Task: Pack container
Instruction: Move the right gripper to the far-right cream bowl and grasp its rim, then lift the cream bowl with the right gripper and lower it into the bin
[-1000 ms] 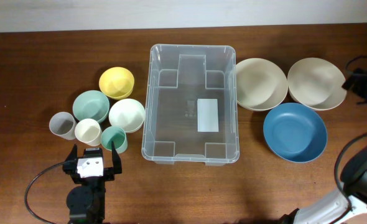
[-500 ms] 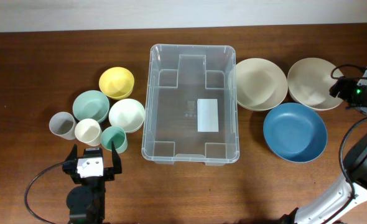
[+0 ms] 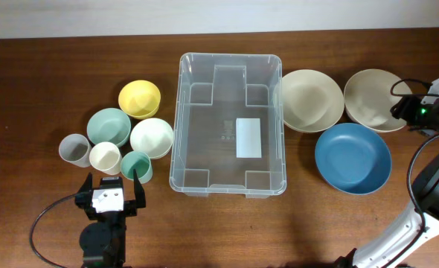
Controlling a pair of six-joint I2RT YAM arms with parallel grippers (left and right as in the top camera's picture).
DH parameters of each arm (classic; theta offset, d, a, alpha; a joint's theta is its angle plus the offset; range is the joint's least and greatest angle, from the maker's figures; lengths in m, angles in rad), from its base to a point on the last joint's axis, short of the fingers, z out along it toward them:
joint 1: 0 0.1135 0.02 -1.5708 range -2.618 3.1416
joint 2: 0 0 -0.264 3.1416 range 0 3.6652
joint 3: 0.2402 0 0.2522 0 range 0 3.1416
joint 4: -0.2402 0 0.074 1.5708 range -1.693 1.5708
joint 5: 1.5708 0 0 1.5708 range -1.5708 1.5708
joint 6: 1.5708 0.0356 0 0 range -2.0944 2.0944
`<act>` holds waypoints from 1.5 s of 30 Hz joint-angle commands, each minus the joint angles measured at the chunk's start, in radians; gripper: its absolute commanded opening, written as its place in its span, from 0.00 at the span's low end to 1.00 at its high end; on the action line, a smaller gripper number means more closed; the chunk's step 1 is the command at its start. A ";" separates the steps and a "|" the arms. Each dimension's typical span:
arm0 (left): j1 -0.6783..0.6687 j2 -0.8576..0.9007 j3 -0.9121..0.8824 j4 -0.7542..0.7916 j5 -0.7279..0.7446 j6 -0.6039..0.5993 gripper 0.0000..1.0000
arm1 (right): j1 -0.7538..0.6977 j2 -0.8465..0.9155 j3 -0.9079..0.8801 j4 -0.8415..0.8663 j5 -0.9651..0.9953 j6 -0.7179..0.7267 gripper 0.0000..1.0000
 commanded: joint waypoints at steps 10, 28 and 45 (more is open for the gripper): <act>-0.001 -0.004 -0.008 0.002 0.011 0.013 0.99 | 0.003 0.047 0.008 0.041 -0.040 0.068 0.34; -0.001 -0.004 -0.008 0.002 0.011 0.013 0.99 | -0.089 0.044 0.102 0.051 -0.310 0.067 0.04; -0.001 -0.004 -0.008 0.002 0.011 0.013 0.99 | 0.145 0.002 0.683 -0.288 -0.351 0.003 0.04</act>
